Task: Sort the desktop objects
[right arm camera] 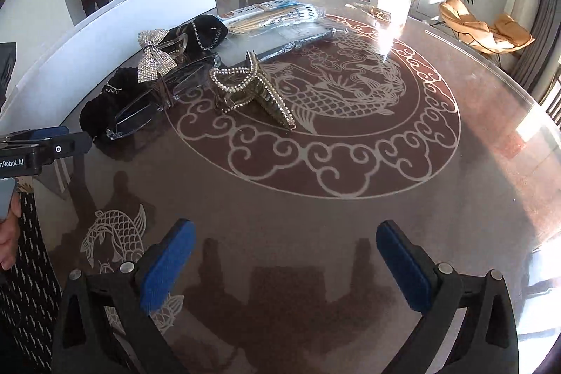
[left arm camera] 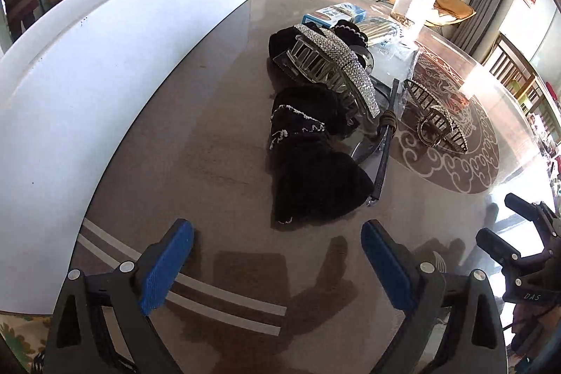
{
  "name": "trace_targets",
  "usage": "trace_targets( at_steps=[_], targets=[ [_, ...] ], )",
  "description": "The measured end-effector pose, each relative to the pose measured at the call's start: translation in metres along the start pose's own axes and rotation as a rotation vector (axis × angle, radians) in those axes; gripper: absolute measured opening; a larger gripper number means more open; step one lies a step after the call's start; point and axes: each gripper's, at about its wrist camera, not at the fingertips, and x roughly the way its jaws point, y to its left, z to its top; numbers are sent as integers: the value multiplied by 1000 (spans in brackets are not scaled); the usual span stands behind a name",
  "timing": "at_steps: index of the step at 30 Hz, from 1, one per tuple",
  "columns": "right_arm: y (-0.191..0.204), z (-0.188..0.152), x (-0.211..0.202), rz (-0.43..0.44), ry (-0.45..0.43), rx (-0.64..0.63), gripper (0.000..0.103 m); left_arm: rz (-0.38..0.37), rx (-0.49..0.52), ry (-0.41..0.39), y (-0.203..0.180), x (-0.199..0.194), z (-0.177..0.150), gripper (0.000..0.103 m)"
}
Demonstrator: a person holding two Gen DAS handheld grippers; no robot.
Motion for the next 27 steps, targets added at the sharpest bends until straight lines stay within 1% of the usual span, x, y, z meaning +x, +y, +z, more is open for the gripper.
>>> trace_targets(
  at_steps=[3,5,6,7,15,27],
  targets=[
    [2,3,11,-8,9,15,103,33,32,-10,-4,1,0,98],
    [4,4,14,-27,-15,4,103,68,50,-15,-6,3,-1,98],
    [4,5,15,-28,-25,5,103,85,64,-15,-8,5,-1,101],
    [4,6,17,-30,-40,10,103,80,62,-16,-9,6,-1,103],
    [5,16,22,-44,-40,26,103,97,32,-73,-8,7,0,103],
    [6,16,22,-44,-41,26,103,100,28,-81,-10,7,1,103]
  ],
)
